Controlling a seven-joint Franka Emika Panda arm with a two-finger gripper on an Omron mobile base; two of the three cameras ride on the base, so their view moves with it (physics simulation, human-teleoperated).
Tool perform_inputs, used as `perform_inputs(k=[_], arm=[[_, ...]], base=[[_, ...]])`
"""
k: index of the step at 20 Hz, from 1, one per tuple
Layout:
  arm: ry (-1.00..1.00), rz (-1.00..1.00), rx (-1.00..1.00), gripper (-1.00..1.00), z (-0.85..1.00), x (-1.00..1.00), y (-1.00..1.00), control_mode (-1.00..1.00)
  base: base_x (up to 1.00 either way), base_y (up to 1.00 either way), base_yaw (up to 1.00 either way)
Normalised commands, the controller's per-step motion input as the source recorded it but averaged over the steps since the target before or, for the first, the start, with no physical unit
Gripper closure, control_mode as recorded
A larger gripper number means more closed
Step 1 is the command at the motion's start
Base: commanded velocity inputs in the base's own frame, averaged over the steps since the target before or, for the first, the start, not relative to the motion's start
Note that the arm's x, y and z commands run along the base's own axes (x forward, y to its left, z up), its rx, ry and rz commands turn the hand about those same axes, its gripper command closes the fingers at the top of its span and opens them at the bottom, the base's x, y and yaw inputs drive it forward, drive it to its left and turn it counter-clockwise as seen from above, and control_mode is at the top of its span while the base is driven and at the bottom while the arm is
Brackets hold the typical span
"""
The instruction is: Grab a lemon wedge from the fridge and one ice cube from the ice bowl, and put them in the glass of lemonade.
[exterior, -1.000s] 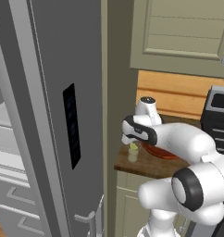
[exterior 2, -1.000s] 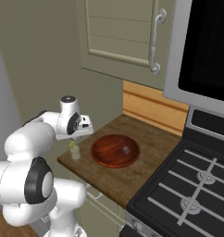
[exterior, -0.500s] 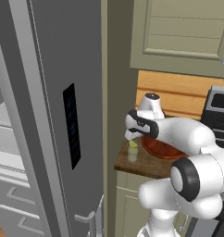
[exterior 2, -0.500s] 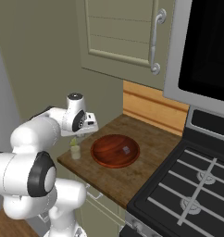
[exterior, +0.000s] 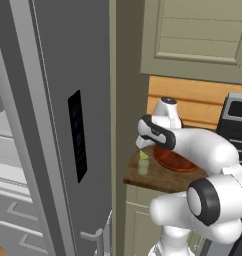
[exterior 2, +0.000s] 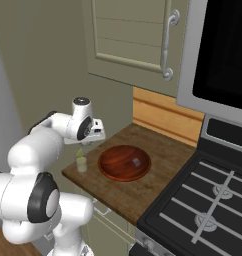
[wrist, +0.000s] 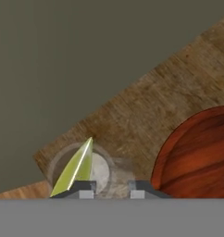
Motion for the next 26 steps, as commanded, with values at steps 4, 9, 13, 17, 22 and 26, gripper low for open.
perform_inputs(k=[4,9,13,17,22,26], arm=[[0.00,0.01,0.00,1.00,0.00,-0.04,0.17,-1.00],[0.00,0.00,0.00,1.00,-0.02,0.00,0.12,-1.00],[-0.01,0.00,0.00,1.00,0.00,0.00,0.00,-1.00],[0.00,0.00,0.00,1.00,0.00,-0.09,0.00,-1.00],[0.00,0.00,0.00,1.00,0.00,-0.21,0.00,-1.00],[0.00,0.00,0.00,1.00,0.00,-0.03,0.00,-1.00]], base=[[0.00,0.00,0.00],[0.00,0.00,0.00],[0.00,0.00,0.00],[0.00,0.00,0.00],[0.00,0.00,0.00],[0.00,0.00,0.00]])
